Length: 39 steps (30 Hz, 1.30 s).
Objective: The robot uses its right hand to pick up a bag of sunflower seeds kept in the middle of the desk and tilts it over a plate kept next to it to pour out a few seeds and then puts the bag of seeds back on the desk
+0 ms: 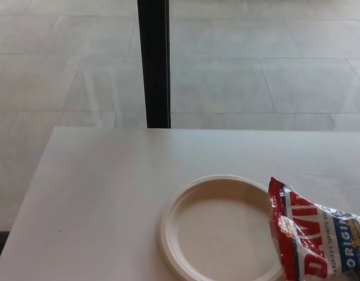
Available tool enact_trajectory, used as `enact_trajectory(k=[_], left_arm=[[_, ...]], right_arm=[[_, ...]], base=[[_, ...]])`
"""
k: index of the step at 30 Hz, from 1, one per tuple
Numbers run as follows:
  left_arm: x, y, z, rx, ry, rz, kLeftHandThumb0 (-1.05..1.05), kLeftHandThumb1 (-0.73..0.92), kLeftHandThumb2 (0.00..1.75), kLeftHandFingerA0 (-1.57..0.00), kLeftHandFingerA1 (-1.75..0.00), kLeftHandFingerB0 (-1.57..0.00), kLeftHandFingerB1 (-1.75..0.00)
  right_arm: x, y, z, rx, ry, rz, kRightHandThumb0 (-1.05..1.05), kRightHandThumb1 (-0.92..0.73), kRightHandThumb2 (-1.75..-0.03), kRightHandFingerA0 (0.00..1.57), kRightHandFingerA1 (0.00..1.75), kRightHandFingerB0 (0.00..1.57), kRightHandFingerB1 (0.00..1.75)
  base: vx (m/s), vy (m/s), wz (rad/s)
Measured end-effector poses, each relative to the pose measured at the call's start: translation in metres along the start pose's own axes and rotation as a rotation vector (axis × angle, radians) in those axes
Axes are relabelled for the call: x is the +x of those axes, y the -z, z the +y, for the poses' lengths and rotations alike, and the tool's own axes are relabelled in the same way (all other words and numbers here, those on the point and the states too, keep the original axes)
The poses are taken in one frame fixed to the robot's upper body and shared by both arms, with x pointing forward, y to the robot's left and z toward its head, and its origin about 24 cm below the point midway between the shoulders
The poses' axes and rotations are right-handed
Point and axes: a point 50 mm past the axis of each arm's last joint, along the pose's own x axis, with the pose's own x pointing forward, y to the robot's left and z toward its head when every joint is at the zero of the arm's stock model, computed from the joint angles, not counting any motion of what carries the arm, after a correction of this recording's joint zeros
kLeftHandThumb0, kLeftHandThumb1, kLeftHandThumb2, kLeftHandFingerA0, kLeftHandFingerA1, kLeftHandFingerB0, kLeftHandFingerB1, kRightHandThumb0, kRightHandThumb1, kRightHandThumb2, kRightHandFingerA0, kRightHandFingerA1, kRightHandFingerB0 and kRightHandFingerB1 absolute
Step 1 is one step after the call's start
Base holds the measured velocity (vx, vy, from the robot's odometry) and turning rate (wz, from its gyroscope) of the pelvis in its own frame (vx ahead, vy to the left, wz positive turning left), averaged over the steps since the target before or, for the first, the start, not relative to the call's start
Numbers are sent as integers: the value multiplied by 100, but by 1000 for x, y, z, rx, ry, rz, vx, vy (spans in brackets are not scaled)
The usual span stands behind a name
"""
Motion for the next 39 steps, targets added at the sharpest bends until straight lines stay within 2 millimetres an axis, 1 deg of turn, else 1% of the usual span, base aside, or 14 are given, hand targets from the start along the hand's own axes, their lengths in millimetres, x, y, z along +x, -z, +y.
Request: enact_trajectory(k=[12,13,14,18,21,22,28,29,30,32,33,34,37,39], left_arm=[[0,1,1,-9,2,0,-44,61,80,-19,-67,-15,-55],[0,1,1,-8,2,1,-41,47,100,-21,-64,-13,-56],[0,1,0,-6,3,2,-48,57,85,-24,-67,-19,-57],[0,2,-1,19,10,13,-52,50,90,-20,-64,-17,-57],[0,2,0,26,10,13,-53,51,88,-24,-67,-14,-55],[0,1,0,28,10,12,-51,58,85,-27,-68,-16,-55],[0,1,0,34,9,13,-52,62,84,-23,-66,-14,-54],[0,1,1,26,6,13,-52,66,74,-23,-68,-14,-52],[0,1,1,25,5,14,-57,60,90,-30,-68,-18,-56],[0,2,1,34,5,18,-58,61,90,-30,-69,-16,-55],[0,2,0,39,6,20,-53,67,72,-25,-69,-14,-51],[0,2,1,35,5,20,-57,62,88,-26,-68,-14,-55],[0,2,1,30,4,18,-62,58,96,-21,-65,-10,-55],[-1,2,1,34,4,19,-66,61,93,-24,-66,-13,-56]], right_arm=[[13,2,-1,-133,-56,40,-36,18,-72,36,80,28,74],[14,1,-1,-142,-61,39,-36,18,-72,36,80,27,73],[14,1,0,-149,-64,35,-36,18,-72,36,81,28,74],[14,0,5,-171,-83,13,-36,17,-72,37,81,27,72],[12,0,13,-181,-107,-1,-36,17,-72,37,81,28,73],[12,-1,16,-185,-117,-9,-36,17,-72,36,80,27,72],[5,3,34,-202,-183,-19,-37,16,-74,35,80,26,72],[3,5,37,-206,-192,-15,-37,16,-74,35,80,26,72],[3,6,38,-210,-199,-12,-37,16,-74,35,80,25,72],[2,7,40,-219,-208,-9,-37,16,-73,35,80,26,72],[2,7,40,-222,-209,-9,-37,16,-73,36,80,26,72],[2,6,41,-224,-210,-11,-37,16,-74,35,80,25,71],[2,5,42,-226,-211,-17,-37,16,-73,36,81,27,72],[3,4,42,-223,-209,-22,-36,17,-73,37,81,27,73]], base=[[0,0,0],[0,0,0],[0,0,0],[0,0,0],[0,0,0],[0,0,0],[0,0,0],[0,0,0],[0,0,0],[0,0,0],[0,0,0],[0,0,0],[0,0,0],[0,0,0]])
